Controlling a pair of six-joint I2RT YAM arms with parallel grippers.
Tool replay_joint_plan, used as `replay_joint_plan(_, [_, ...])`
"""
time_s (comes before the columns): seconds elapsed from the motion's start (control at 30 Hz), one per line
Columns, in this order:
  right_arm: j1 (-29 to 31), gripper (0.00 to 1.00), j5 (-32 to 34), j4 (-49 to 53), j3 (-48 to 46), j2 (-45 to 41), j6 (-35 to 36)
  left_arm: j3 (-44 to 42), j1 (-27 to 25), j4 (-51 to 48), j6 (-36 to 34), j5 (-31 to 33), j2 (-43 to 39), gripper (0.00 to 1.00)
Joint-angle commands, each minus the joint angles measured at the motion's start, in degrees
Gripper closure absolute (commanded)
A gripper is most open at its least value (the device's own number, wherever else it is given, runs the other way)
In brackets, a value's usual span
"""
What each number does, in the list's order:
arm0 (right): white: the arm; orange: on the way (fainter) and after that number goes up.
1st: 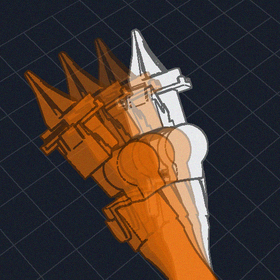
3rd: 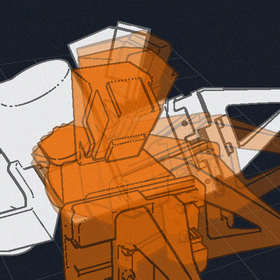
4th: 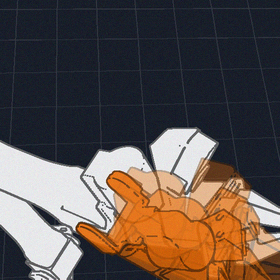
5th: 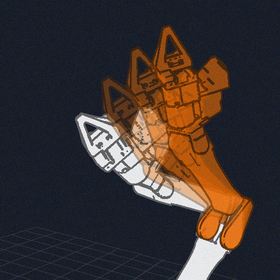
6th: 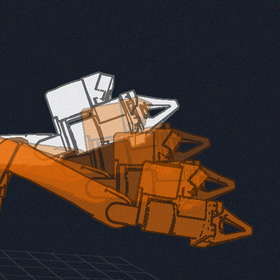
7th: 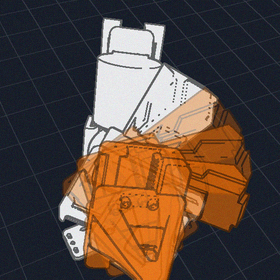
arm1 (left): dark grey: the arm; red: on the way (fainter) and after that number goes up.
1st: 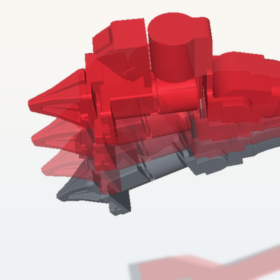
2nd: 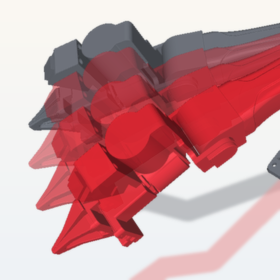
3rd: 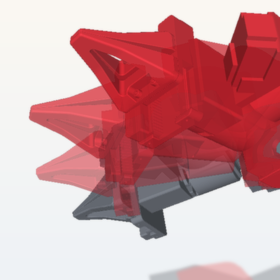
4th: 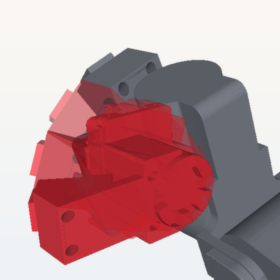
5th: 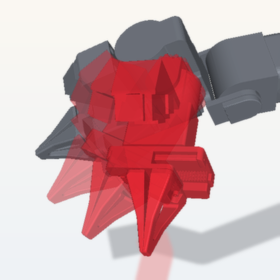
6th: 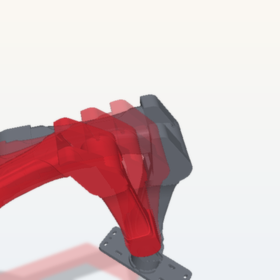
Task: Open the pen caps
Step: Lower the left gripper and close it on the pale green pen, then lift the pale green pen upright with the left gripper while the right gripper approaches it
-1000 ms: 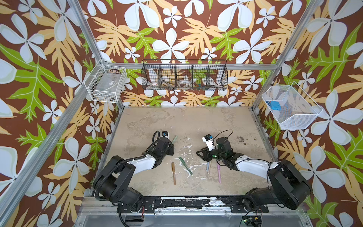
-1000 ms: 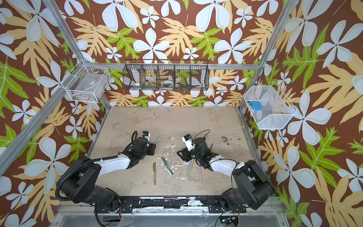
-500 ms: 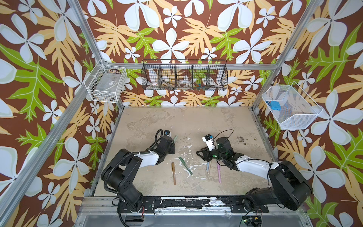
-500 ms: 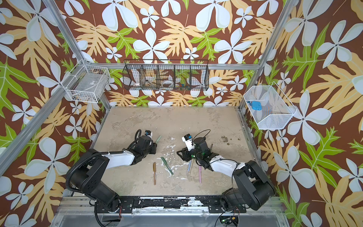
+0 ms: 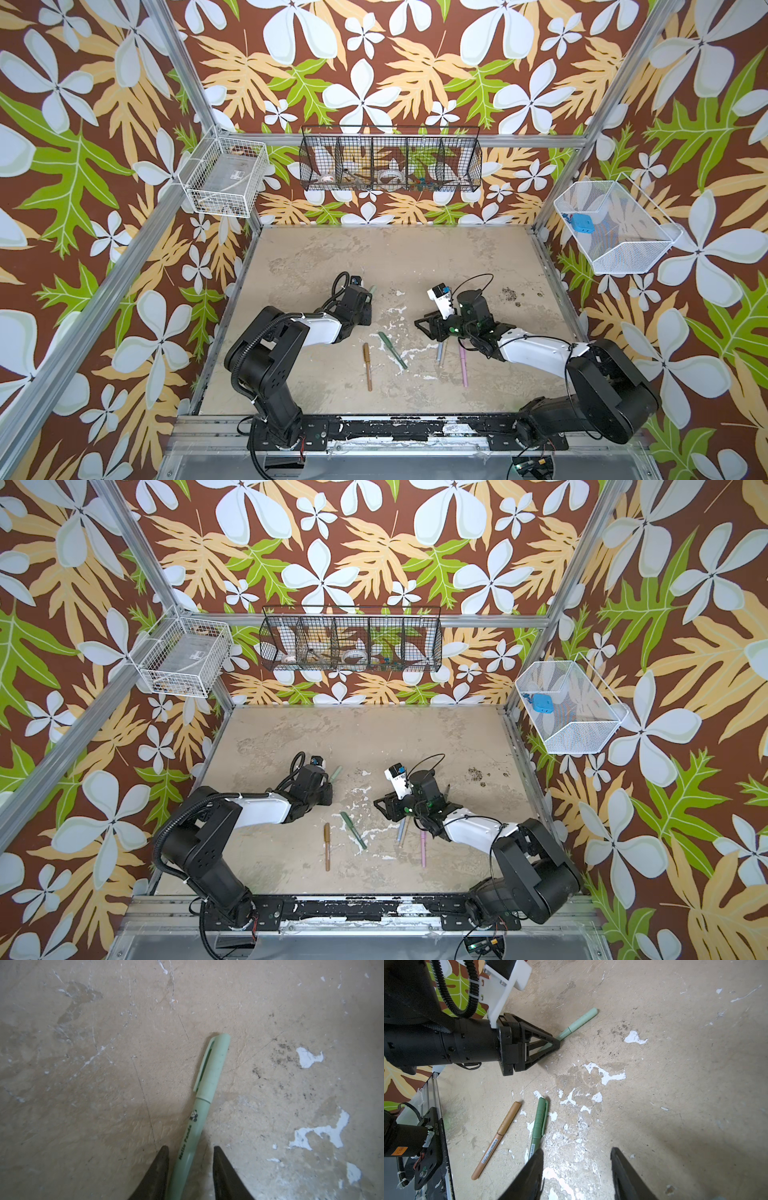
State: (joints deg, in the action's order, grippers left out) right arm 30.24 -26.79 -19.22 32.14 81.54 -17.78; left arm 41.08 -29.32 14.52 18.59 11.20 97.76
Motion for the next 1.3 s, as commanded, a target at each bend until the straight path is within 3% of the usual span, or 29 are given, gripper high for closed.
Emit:
replay_joint_plan(0.0, [-0.01, 0.48, -0.69, -1.15, 0.27, -0.09, 0.35, 0.71, -0.03, -1.66, -0.65, 1.02, 0.59, 0.66])
replay_joint_plan(0.53, [-0.16, 0.48, -0.96, -1.60, 0.38, -0.15, 0.32, 2.43, -0.04, -4.54, -0.37, 1.90, 3.05, 0.84])
replay_joint_plan(0.83, [-0.14, 0.48, -0.83, -1.60, 0.13, -0.50, 0.21, 2.24, -0.03, -4.39, -0.26, 0.20, 2.07, 0.89])
replay_joint_plan(1.07, [-0.19, 0.48, -3.74, -3.82, -0.51, -1.23, -1.64, -6.52, -0.08, 8.33, 0.90, -9.58, -10.10, 0.91])
replay_joint_plan(1.27, [-0.18, 0.48, -9.38, -9.88, -3.40, -4.93, -5.38, -18.12, -0.03, 27.97, 5.55, -20.72, -21.31, 0.91])
